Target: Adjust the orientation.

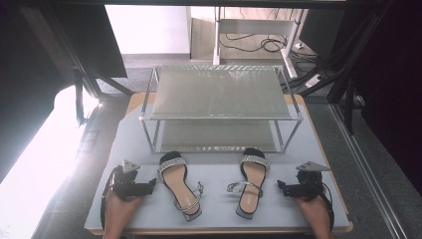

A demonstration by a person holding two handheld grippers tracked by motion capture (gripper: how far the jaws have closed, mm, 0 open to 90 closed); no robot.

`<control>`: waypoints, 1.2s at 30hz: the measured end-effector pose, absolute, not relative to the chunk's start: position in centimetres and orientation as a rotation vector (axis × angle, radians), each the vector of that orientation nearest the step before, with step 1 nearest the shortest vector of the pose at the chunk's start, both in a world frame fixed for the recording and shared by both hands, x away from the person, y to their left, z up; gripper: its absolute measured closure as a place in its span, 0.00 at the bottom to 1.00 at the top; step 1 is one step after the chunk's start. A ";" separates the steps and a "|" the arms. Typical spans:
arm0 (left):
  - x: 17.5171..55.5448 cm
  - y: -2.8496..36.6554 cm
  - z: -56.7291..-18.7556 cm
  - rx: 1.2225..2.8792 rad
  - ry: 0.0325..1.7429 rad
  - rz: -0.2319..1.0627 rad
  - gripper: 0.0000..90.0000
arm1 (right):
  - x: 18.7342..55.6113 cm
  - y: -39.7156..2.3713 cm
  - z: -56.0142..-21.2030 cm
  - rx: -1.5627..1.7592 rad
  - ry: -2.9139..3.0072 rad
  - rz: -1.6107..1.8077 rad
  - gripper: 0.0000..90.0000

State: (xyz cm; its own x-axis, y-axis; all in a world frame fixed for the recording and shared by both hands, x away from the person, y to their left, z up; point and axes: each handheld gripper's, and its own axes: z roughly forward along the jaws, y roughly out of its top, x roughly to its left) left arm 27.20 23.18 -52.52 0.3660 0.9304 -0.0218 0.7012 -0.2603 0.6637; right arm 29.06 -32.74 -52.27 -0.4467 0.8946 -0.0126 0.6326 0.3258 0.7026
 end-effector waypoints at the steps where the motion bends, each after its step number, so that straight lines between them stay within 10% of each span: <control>1: 27.2 23.2 -52.5 2.045 1.406 0.510 0.04 | 29.1 -32.7 -52.3 1.350 2.197 0.892 0.00; 36: 31.9 17.9 -52.2 2.065 1.360 0.485 0.16 | 29.0 -32.7 -52.3 1.348 2.195 0.890 0.00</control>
State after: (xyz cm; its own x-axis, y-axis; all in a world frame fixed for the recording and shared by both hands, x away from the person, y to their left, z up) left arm 31.91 17.87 -52.15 0.4048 0.9140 -0.0285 0.6900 -0.2848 0.6654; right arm 29.02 -32.70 -52.27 -0.4463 0.8947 -0.0161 0.6309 0.3273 0.7035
